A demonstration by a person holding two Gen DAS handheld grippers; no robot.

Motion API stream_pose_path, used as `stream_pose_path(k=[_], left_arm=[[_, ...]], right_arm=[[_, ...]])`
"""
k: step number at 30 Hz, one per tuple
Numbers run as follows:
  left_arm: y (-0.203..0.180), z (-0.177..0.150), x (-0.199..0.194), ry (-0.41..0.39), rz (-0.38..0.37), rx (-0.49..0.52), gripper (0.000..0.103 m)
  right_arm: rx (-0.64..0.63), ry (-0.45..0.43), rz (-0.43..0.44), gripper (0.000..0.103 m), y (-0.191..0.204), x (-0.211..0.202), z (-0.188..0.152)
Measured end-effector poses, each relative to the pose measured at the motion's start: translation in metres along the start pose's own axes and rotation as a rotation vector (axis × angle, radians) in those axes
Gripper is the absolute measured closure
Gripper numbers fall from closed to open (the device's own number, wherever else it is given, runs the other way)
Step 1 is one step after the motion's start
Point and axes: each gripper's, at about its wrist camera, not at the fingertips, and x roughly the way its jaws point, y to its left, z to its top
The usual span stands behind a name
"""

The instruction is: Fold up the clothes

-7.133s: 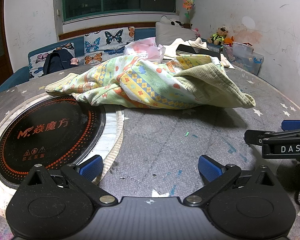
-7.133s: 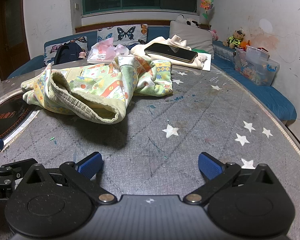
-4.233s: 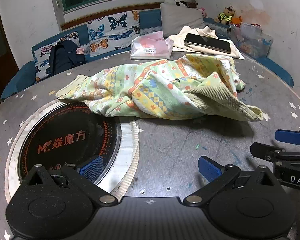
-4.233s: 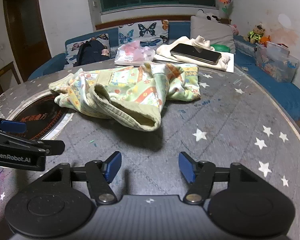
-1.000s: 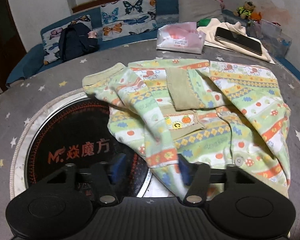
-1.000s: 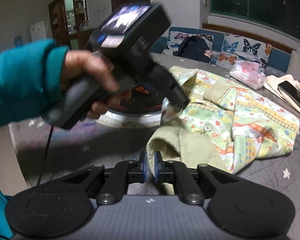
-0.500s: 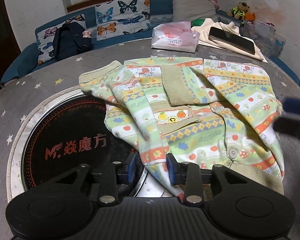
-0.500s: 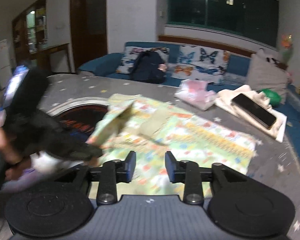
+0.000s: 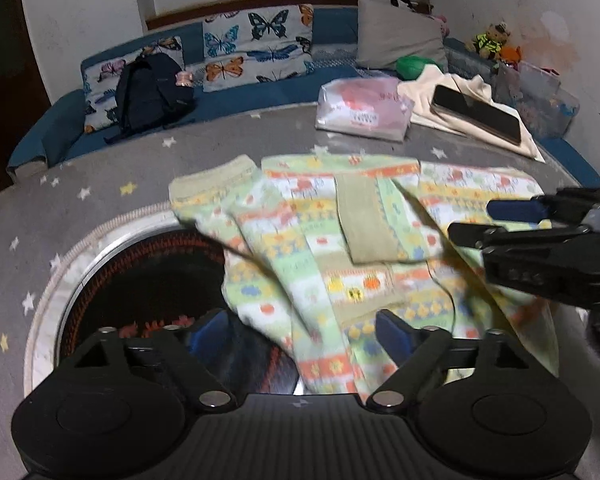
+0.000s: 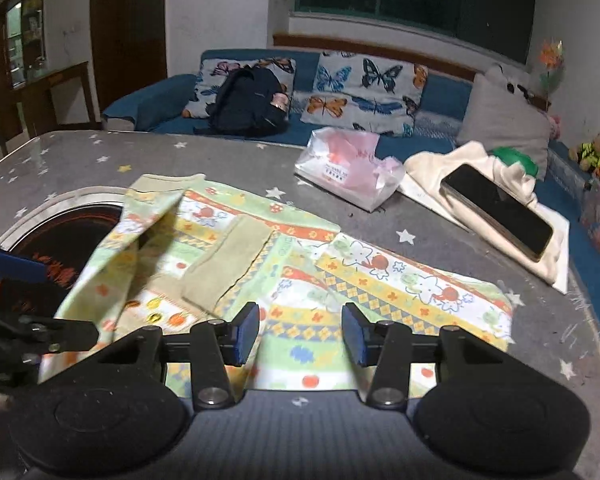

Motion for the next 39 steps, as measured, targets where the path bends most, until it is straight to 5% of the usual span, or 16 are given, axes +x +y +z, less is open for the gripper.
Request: stream_pose_path(k=[9, 14, 19, 25, 39], left_arm=[[0.000, 0.018, 0.030, 0.019, 0.047, 0.009, 0.013], [0.005, 0.013, 0.042, 0.053, 0.046, -0.002, 0.031], [0.012, 0.008, 0.043, 0.062, 0.015, -0.024, 0.063], [0.011, 0.004, 0.034, 0.040, 0.005, -0.015, 0.083], [0.010, -0.012, 0.011, 0.004, 0.004, 0.027, 0.092]], right_arm=[[0.067, 0.040, 0.034, 0.057, -0.009, 0.031, 0.008], [0.076, 0.063, 0.046, 0.076, -0.015, 0.038, 0.007], [0.062, 0.040, 0.021, 0.098, -0.015, 0.029, 0.004], [0.018, -0.007, -0.039, 0.099, -0.016, 0.005, 0.001], [0.001, -0.082, -0.137, 0.099, -0.037, -0.078, -0.030]])
